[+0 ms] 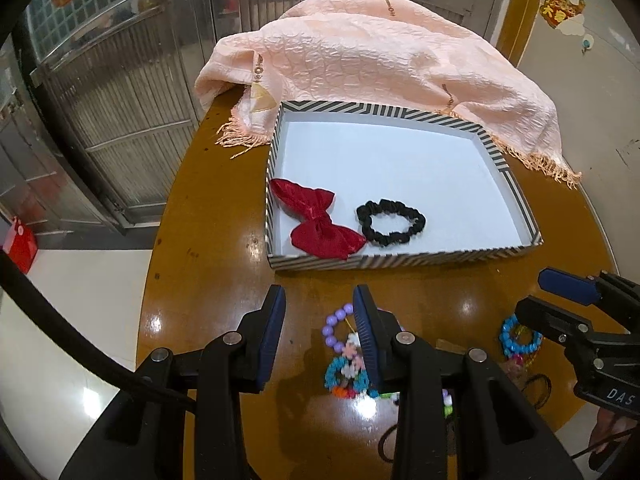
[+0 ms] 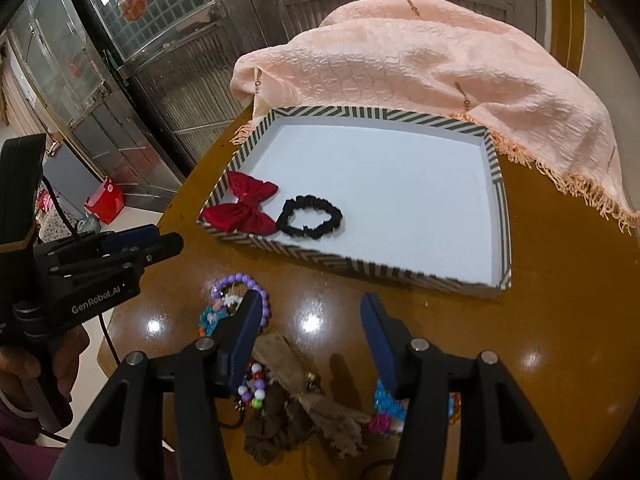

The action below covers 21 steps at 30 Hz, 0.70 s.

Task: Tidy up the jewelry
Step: 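Withdraw both open tools from the box back toward the jewelry pile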

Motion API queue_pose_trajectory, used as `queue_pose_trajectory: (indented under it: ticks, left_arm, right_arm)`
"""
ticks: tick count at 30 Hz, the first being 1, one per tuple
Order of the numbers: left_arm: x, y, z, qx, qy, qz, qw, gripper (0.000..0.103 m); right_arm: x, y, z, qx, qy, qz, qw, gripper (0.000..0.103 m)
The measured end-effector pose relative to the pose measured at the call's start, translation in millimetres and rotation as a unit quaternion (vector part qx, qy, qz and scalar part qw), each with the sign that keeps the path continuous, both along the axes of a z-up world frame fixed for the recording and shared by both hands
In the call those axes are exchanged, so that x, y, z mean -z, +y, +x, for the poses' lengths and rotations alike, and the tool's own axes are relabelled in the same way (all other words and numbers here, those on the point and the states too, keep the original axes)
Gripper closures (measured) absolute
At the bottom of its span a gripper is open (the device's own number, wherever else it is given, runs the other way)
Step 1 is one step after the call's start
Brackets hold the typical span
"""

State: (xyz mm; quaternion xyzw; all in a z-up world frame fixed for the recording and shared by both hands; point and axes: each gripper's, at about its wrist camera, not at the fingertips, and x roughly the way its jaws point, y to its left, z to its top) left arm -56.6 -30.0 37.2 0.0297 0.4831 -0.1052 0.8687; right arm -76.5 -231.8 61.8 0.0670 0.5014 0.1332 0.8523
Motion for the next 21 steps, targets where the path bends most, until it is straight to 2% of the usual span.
queue_pose_trajectory:
  ticks: [15,21]
  left_arm:
    - [1,5,-36,0.007,-0.006,0.006,0.9999,0.074]
    - [5,21,-45,0.002,0.009,-0.015,0.9998,0.074]
  right_arm:
    - [4,3,-43,-0.001,0.002,-0.001,1.0,0.048]
    - [7,5,-52,-0.006,0.007,0.001,1.0,0.048]
